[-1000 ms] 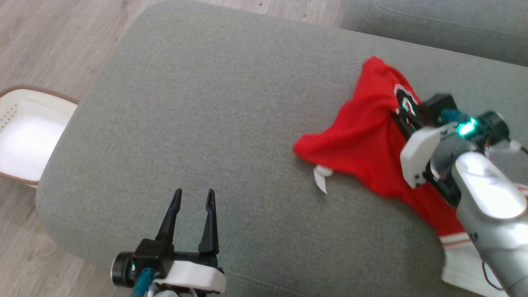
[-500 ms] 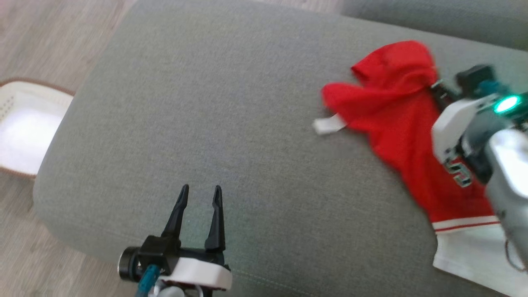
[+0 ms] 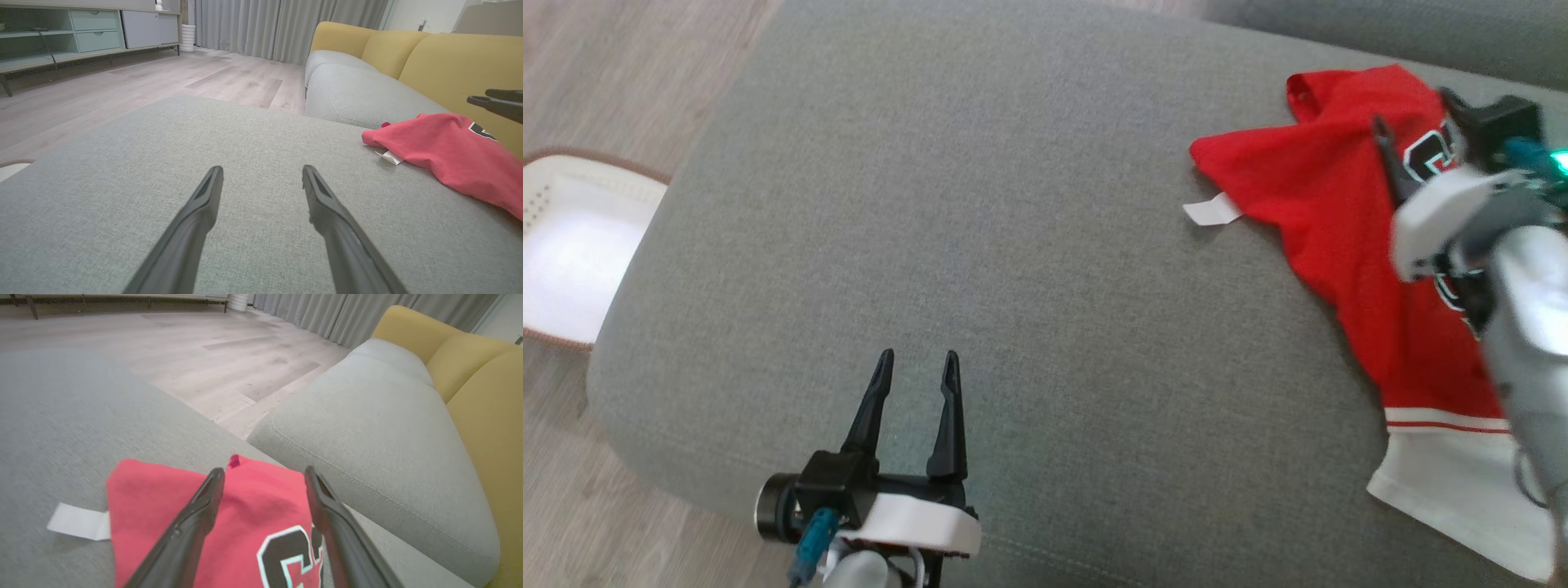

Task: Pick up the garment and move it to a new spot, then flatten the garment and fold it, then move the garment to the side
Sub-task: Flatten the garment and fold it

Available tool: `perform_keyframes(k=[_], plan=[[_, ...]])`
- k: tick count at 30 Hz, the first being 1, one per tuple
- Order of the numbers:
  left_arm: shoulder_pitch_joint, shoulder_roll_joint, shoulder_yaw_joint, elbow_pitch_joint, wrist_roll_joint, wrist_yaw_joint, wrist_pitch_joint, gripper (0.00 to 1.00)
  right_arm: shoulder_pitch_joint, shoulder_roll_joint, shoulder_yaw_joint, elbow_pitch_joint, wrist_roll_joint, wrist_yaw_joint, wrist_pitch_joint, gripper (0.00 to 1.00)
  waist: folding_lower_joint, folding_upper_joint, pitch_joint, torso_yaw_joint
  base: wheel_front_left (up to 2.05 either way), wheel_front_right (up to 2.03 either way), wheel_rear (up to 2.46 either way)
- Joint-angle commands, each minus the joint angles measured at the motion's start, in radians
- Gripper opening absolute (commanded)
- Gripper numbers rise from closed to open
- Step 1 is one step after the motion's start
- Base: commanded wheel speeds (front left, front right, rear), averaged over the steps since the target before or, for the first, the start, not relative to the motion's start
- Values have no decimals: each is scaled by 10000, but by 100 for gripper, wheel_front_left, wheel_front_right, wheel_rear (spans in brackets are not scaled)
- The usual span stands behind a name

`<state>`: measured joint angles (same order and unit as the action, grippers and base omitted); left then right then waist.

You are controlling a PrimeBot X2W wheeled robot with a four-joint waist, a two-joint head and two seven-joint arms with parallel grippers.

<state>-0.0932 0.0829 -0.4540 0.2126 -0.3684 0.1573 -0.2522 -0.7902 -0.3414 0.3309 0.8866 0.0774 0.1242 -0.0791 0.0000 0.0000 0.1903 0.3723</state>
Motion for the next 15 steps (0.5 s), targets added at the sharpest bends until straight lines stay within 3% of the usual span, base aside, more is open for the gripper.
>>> perform_keyframes(k=[1, 7, 15], plan=[[-142, -4, 363, -248, 115, -25, -95, 100, -201, 290, 304, -466, -77, 65, -218, 100, 0, 0, -135, -82, 0, 0, 0], [-82, -12, 421, -239, 180, -116, -95, 100, 344, 1067, 1772, -1081, 551, 65, -88, 100, 0, 0, -198, -23, 0, 0, 0], [-174, -120, 414, -297, 215, -176, -95, 100, 601, 968, 3502, -907, 1206, 65, 530, 100, 0, 0, 253, 444, 0, 0, 0]])
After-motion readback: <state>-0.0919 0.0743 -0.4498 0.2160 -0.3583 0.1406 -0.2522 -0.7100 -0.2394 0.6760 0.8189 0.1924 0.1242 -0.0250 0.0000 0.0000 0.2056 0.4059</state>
